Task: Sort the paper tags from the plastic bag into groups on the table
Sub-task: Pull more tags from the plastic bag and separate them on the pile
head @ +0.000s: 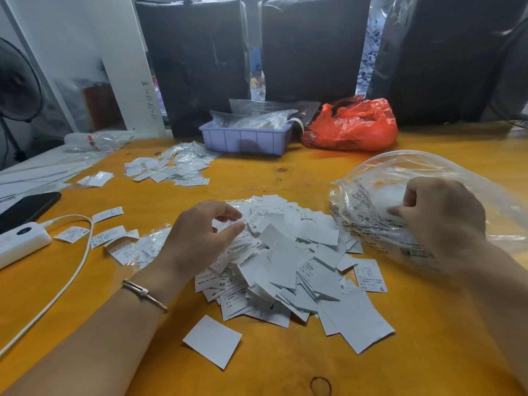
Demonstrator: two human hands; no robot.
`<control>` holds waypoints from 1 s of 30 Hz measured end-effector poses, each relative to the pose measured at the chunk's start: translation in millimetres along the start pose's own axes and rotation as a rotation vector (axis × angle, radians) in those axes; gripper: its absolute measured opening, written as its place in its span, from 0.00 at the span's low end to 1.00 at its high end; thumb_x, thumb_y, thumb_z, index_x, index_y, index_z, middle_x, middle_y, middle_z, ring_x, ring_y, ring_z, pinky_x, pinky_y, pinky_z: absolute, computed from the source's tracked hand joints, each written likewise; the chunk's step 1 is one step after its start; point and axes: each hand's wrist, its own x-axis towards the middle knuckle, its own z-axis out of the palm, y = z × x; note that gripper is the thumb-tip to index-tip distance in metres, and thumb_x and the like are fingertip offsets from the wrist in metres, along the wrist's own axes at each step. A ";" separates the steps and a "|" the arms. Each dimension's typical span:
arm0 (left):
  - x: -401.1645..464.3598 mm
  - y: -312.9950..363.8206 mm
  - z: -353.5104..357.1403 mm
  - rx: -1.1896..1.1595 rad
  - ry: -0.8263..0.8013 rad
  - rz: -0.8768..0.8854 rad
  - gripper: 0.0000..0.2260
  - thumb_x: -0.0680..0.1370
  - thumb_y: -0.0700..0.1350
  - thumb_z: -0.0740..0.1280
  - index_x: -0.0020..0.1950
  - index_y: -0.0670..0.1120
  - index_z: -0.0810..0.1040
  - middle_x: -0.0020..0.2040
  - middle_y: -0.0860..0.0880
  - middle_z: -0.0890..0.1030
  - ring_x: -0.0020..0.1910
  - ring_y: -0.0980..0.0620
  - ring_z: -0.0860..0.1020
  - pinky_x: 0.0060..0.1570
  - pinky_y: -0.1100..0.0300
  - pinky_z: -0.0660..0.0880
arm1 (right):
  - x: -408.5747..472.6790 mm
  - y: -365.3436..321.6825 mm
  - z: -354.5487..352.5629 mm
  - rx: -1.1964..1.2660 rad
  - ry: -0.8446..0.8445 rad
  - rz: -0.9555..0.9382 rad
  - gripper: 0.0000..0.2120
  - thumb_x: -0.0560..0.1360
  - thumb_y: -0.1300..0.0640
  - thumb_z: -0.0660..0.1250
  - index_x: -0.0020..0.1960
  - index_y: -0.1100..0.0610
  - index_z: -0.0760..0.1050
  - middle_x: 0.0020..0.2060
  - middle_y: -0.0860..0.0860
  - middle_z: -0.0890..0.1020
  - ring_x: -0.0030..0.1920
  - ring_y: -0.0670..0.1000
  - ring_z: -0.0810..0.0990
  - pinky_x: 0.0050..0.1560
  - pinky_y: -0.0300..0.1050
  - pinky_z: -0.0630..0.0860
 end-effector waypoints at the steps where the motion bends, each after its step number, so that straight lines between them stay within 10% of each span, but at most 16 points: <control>1: -0.2 0.1 -0.2 -0.001 -0.002 -0.001 0.06 0.77 0.48 0.72 0.53 0.54 0.81 0.47 0.65 0.77 0.51 0.66 0.76 0.43 0.69 0.73 | -0.3 -0.8 0.3 0.019 0.007 -0.015 0.15 0.67 0.55 0.78 0.32 0.58 0.73 0.31 0.57 0.78 0.36 0.59 0.73 0.34 0.45 0.64; 8: -0.4 1.7 -0.8 0.002 -0.004 -0.005 0.06 0.77 0.48 0.72 0.53 0.54 0.81 0.47 0.64 0.77 0.51 0.65 0.76 0.43 0.69 0.72 | 2.6 -3.7 -1.1 0.051 -0.010 -0.071 0.04 0.74 0.64 0.69 0.45 0.59 0.83 0.41 0.61 0.83 0.43 0.64 0.77 0.39 0.49 0.70; 18: -0.9 5.4 -1.6 0.015 0.000 -0.016 0.07 0.77 0.48 0.72 0.54 0.52 0.82 0.48 0.61 0.78 0.51 0.64 0.76 0.43 0.69 0.73 | -12.4 -23.6 -19.4 0.495 0.504 -0.310 0.10 0.76 0.54 0.70 0.44 0.61 0.82 0.33 0.52 0.80 0.32 0.51 0.76 0.35 0.42 0.68; 24: -4.1 21.4 -4.8 -0.128 -0.012 0.004 0.10 0.76 0.54 0.71 0.55 0.54 0.81 0.51 0.61 0.81 0.53 0.64 0.78 0.43 0.72 0.74 | -39.1 -56.1 -15.2 1.267 -0.099 -0.056 0.05 0.70 0.60 0.71 0.44 0.59 0.82 0.30 0.54 0.82 0.28 0.47 0.75 0.30 0.37 0.72; 30: -14.2 54.1 -1.2 -0.664 -0.373 -0.034 0.25 0.74 0.57 0.72 0.68 0.51 0.75 0.55 0.54 0.84 0.55 0.57 0.82 0.48 0.65 0.78 | -58.3 -73.5 -4.7 1.322 -0.509 -0.092 0.09 0.65 0.55 0.73 0.39 0.61 0.82 0.28 0.55 0.82 0.27 0.48 0.76 0.29 0.38 0.71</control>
